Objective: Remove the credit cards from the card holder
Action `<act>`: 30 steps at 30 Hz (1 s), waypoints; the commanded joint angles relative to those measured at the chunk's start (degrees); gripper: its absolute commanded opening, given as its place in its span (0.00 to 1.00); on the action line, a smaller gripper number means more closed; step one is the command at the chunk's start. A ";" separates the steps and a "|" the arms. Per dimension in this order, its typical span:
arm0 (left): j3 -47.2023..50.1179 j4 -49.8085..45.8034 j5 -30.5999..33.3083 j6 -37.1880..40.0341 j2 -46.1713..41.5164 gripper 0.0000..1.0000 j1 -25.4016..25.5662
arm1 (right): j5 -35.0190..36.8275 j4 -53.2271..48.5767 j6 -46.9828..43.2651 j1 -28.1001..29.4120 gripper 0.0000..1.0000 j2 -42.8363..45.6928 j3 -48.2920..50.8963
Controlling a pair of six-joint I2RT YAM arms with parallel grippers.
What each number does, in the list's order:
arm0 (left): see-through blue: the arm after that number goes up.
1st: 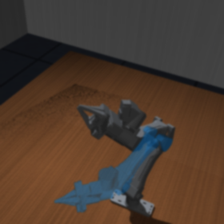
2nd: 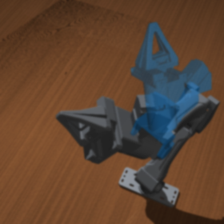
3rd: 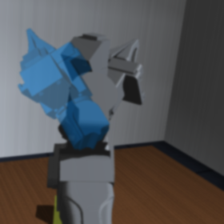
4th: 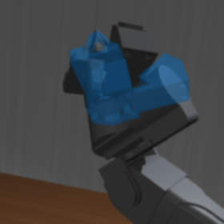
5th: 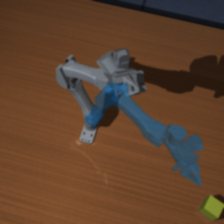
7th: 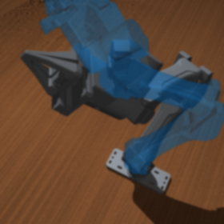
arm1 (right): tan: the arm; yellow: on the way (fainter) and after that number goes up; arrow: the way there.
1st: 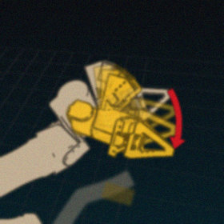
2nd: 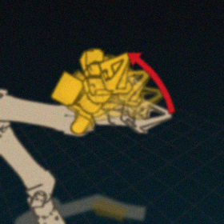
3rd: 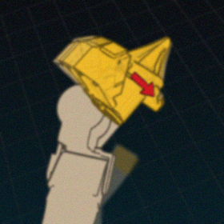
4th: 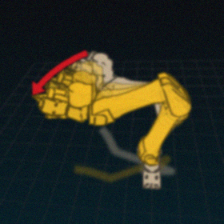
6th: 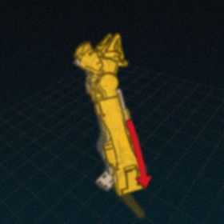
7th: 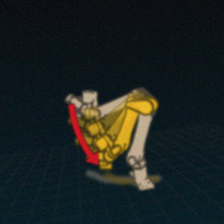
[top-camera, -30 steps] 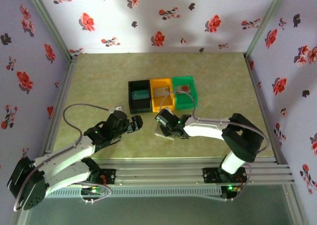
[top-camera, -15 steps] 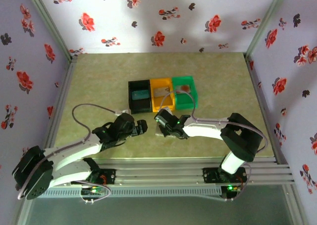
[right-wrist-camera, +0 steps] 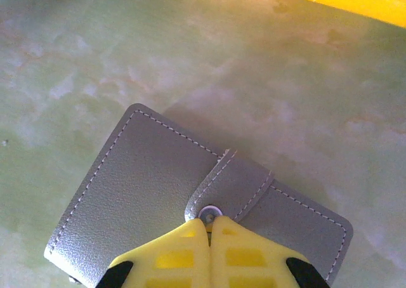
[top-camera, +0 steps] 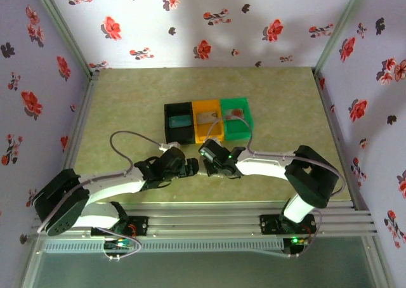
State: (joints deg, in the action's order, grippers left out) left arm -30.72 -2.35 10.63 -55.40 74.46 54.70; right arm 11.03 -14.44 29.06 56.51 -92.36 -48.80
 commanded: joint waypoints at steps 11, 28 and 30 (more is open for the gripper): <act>-2.96 5.55 -2.88 -2.29 7.66 0.96 2.17 | -6.78 -1.51 5.98 -0.22 0.00 3.14 1.66; -1.62 9.20 -6.96 -3.19 12.19 0.80 2.30 | -13.99 3.17 11.62 -4.46 0.00 7.51 4.91; -2.04 9.36 -7.66 -3.06 13.22 0.78 2.34 | -13.84 3.15 11.79 -4.47 0.00 7.87 4.98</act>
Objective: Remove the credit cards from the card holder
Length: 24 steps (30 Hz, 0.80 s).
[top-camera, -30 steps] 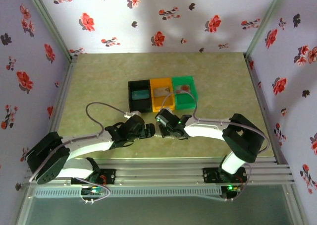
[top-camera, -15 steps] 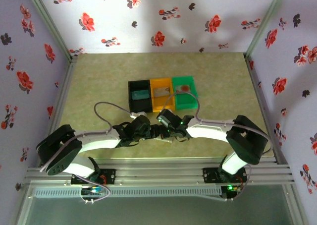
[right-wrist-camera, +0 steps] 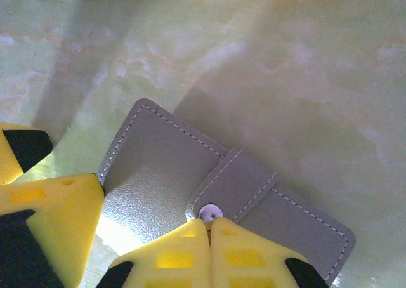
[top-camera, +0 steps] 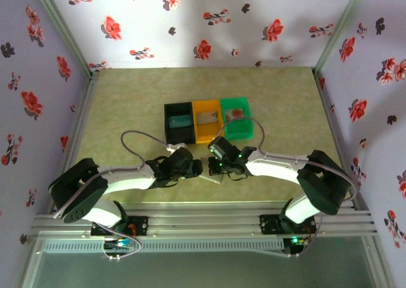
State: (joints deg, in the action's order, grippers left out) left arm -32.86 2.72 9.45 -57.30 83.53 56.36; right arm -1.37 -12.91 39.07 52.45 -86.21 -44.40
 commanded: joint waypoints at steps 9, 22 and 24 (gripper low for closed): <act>-1.79 6.16 -9.45 -1.48 9.82 0.74 1.55 | -3.31 2.75 2.75 -1.14 0.00 3.16 1.61; -5.09 4.88 -11.39 -0.62 14.63 0.73 2.35 | -8.50 5.97 5.35 -3.09 0.00 5.44 3.71; -5.49 4.79 -11.65 -0.46 15.29 0.73 2.41 | -9.52 6.86 6.06 -3.51 0.00 5.62 4.23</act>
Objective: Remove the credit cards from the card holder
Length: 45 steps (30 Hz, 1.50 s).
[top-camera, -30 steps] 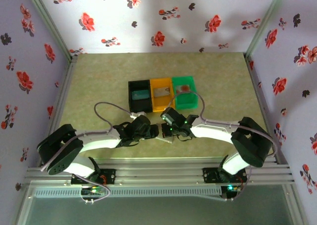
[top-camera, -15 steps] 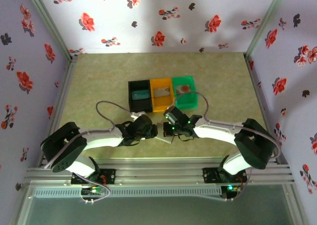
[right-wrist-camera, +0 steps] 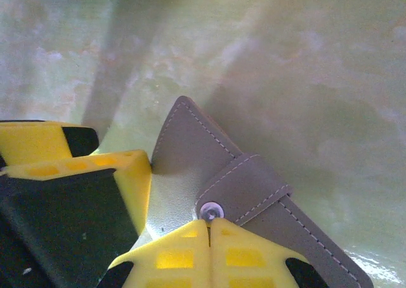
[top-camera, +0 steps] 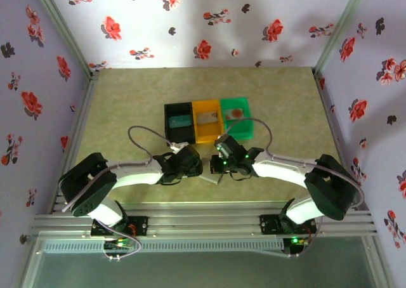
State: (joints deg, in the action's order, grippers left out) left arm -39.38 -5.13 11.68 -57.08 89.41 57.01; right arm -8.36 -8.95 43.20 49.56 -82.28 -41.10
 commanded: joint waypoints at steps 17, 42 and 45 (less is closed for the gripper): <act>-0.54 12.33 -14.94 -0.23 12.54 0.73 2.05 | -9.94 10.05 7.60 -5.34 0.00 3.90 5.58; -6.06 6.27 -14.58 8.97 4.07 0.81 -0.07 | -4.86 1.75 4.55 -8.95 0.00 14.65 6.92; -7.06 3.71 -13.85 11.22 -0.15 0.82 -1.72 | -4.04 0.37 4.12 -9.31 0.00 16.03 6.82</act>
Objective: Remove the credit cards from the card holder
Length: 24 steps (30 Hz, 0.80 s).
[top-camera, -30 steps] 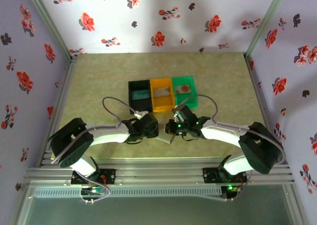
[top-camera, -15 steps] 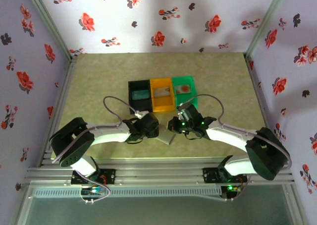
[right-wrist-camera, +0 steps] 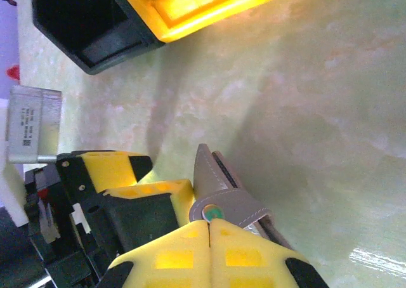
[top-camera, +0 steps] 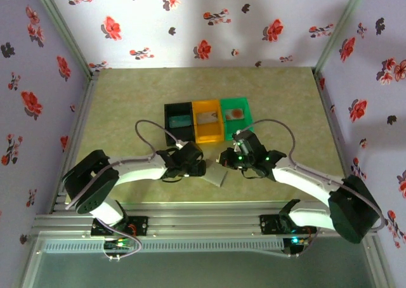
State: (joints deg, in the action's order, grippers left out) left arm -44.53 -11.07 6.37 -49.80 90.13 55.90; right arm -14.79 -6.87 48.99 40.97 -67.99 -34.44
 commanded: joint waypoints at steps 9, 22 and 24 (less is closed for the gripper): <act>-4.83 -0.23 -6.37 10.08 -11.17 0.99 -5.87 | 4.38 -2.91 -2.03 -1.51 0.00 4.55 -0.48; -7.08 -9.27 -4.43 9.43 -25.30 1.00 -11.15 | 5.65 -5.95 -2.29 -1.42 0.00 8.94 -2.65; -6.65 -8.71 -5.22 9.81 -26.84 1.00 -11.14 | 5.65 -5.69 -1.65 -1.21 0.00 9.60 -2.58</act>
State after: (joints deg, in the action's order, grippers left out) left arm -50.22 -17.82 2.72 -41.15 65.47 44.93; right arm -10.24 -12.36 46.98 39.75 -59.99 -35.33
